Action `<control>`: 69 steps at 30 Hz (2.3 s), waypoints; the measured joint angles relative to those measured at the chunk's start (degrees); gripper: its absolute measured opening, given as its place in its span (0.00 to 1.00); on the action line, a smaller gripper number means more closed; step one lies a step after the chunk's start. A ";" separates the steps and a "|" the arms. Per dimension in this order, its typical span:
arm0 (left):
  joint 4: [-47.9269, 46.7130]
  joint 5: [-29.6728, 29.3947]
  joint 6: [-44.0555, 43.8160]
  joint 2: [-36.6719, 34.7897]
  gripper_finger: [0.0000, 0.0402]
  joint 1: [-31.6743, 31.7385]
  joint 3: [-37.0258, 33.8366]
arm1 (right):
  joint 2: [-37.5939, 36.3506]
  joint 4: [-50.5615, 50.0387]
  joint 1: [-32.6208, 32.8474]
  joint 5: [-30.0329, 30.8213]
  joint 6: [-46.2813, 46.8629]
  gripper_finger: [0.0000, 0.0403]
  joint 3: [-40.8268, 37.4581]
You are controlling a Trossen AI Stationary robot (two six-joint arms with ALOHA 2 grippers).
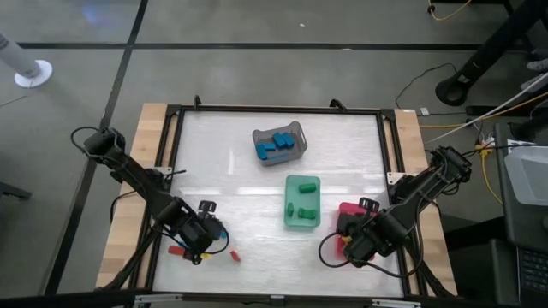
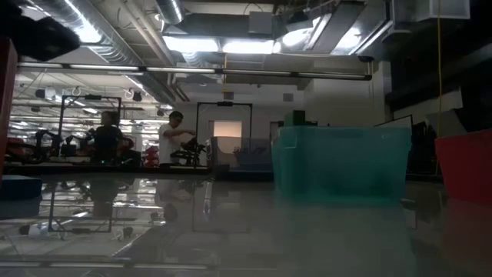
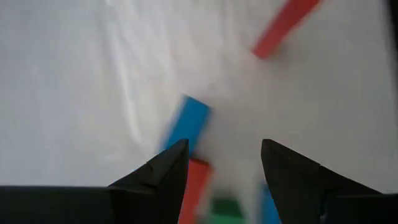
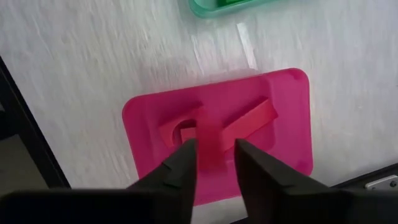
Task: Sort blocks
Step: Put the red block into the pink bin, then put the blue block into the gray bin
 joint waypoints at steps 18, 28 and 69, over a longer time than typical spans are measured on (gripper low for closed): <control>0.28 -3.75 15.29 16.32 0.45 4.07 0.00 | 0.02 7.50 0.00 0.36 1.27 0.49 0.00; 0.43 1.95 17.63 16.83 0.20 7.11 0.17 | 0.04 12.30 0.01 3.79 1.13 0.49 -0.02; 22.99 13.46 17.01 -10.32 0.21 18.94 0.04 | 11.65 73.94 -13.69 17.23 -88.89 0.49 -0.02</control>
